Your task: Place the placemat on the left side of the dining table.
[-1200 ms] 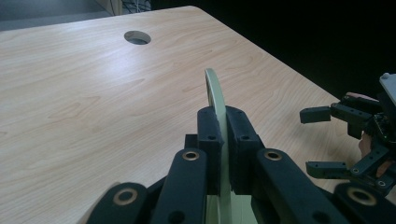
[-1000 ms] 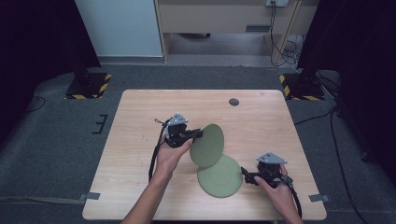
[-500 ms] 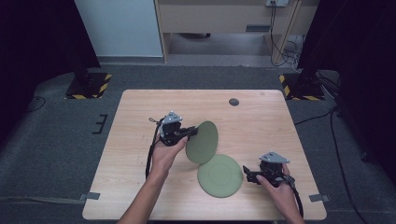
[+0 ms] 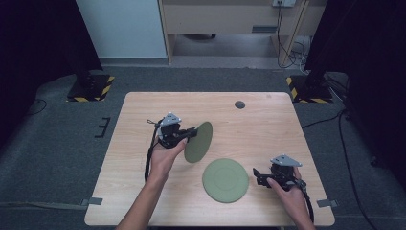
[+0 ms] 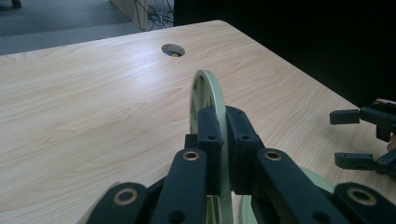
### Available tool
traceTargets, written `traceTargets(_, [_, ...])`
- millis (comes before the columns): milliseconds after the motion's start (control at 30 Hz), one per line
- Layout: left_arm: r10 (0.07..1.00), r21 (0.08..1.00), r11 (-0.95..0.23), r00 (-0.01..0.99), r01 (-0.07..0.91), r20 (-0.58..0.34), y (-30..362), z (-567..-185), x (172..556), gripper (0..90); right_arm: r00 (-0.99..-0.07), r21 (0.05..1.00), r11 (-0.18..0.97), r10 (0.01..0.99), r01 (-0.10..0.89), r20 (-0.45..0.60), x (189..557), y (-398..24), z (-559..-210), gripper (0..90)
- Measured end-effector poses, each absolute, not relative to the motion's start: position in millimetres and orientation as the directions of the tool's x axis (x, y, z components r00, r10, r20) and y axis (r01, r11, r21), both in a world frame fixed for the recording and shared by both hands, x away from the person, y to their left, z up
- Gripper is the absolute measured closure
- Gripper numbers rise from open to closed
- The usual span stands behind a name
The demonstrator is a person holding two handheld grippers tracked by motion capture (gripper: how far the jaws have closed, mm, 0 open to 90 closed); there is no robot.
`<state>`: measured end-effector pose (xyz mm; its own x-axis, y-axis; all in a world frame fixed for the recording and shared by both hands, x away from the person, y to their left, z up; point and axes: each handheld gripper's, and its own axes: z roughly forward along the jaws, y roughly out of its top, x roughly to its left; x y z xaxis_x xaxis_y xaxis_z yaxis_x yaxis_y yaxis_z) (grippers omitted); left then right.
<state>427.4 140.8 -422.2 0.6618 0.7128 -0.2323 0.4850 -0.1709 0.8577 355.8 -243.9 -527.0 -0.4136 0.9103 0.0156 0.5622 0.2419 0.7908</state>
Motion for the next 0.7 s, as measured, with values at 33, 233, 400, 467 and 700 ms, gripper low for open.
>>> traceTargets(33, [0.714, 0.858, -0.172, 0.661, 0.484, -0.230, 142.0, -421.9, 427.5, 85.4, -0.410, 0.790, 0.239, 0.912, 0.564, 0.017, 356.0, -244.7, -526.9, 4.6])
traceTargets(233, [0.721, 0.863, -0.158, 0.653, 0.480, -0.231, 149.2, -418.2, 427.5, 85.5, -0.401, 0.792, 0.234, 0.916, 0.564, 0.015, 356.8, -249.1, -526.6, 4.6])
traceTargets(400, [0.729, 0.867, -0.159, 0.649, 0.472, -0.220, 153.8, -414.7, 426.8, 85.5, -0.391, 0.792, 0.226, 0.920, 0.567, 0.017, 357.5, -252.2, -526.7, 4.6])
traceTargets(467, [0.731, 0.868, -0.161, 0.647, 0.470, -0.215, 155.5, -413.7, 426.5, 85.5, -0.389, 0.790, 0.226, 0.921, 0.569, 0.017, 357.5, -252.8, -526.6, 4.6])
traceTargets(700, [0.743, 0.870, -0.155, 0.636, 0.467, -0.209, 164.2, -411.6, 425.8, 85.5, -0.368, 0.791, 0.211, 0.930, 0.574, 0.019, 358.7, -259.8, -526.6, 4.5])
